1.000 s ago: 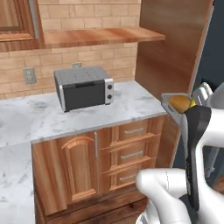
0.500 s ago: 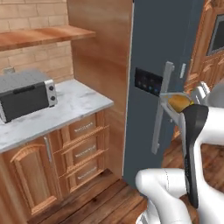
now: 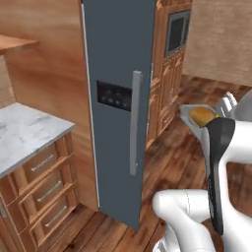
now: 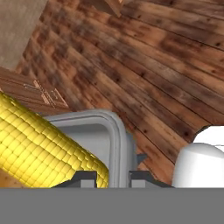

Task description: Take the corn and potato out of the freezer and place them in the tupperware container on the counter. Then put the tupperware containing the vegetables back in the freezer.

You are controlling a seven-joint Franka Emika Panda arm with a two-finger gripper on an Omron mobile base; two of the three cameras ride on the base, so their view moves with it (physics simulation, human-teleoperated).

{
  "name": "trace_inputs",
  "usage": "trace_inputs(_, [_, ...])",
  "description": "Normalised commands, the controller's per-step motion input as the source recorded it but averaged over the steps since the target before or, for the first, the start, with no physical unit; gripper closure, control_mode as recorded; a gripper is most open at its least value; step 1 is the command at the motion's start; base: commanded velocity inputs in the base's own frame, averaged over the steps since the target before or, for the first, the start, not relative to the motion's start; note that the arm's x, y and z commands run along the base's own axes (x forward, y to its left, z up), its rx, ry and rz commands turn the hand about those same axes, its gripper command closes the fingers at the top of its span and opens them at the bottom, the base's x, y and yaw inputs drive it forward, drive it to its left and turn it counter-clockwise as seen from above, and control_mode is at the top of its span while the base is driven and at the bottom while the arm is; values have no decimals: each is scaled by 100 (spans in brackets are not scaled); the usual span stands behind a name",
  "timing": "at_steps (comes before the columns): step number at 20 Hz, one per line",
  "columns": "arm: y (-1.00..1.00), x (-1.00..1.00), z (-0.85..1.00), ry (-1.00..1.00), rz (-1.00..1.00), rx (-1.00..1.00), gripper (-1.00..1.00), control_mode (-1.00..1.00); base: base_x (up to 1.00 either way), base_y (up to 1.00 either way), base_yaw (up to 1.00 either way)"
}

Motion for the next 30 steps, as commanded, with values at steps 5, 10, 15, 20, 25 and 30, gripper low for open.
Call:
trace_inputs(5, [0,0,0,0,0,0,100,100,21,-24,-48])
trace_inputs(10, [0,0,0,0,0,0,100,100,43,-42,-43])
trace_inputs(15, [0,0,0,0,0,0,100,100,78,-61,-29])
trace_inputs(20, [0,0,0,0,0,0,100,100,100,-79,8])
trace_inputs(25, [0,0,0,0,0,0,100,100,100,-57,56])
trace_inputs(30, [0,0,0,0,0,0,100,100,68,-44,79])
